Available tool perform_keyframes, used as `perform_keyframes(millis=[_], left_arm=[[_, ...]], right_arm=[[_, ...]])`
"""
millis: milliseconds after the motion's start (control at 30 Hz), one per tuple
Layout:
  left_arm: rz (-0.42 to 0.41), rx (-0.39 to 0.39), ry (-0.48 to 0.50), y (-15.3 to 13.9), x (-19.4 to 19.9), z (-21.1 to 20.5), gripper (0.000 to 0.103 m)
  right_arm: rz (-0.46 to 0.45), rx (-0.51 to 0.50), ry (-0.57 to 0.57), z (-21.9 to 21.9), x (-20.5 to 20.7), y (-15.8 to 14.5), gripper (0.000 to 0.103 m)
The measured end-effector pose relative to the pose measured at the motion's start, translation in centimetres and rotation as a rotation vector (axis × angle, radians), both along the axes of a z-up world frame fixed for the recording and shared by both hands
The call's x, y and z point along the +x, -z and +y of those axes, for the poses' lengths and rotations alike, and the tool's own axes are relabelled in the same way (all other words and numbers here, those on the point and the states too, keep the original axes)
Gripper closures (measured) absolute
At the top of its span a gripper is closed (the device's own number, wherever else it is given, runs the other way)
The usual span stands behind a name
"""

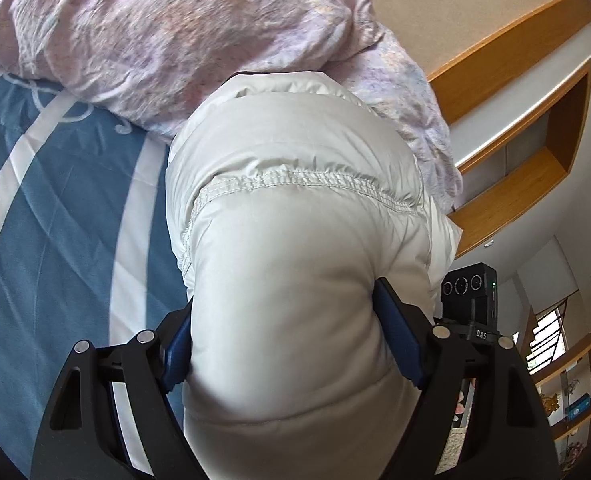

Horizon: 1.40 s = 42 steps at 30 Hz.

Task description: Fold large clothes

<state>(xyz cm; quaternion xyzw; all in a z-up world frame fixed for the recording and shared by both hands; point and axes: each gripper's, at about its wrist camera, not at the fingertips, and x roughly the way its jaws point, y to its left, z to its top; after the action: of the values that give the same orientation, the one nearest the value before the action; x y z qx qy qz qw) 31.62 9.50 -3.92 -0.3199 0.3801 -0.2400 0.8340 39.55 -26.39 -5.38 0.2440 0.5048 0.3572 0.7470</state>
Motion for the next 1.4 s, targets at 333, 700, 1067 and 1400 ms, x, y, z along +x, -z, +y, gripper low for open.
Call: perform_keyframes(millis=[333,700,1067,1400], left_arm=[[-0.007,0.028,-0.005,0.9,0.7,0.7,0.022],[-0.054,0.288,-0.075,-0.5,-0.1,-0.8,0.015],[-0.232,0.800,-0.164,-5.6,-3.9,-6.9,0.009],[-0.213,0.817,-0.144,-5.4,-4.0,-8.4,0.009]], right_arm=[[-0.026,-0.048,0.041,0.6,-1.6,-0.8,0.042],[0.021,-0.084,0.138,0.5,-3.7,0.7,0.016],[-0.065,-0.286,0.317,-0.9,-8.0,-4.2,0.011],[-0.444,-0.463,0.473,1.3,-12.9,-13.4,0.027]])
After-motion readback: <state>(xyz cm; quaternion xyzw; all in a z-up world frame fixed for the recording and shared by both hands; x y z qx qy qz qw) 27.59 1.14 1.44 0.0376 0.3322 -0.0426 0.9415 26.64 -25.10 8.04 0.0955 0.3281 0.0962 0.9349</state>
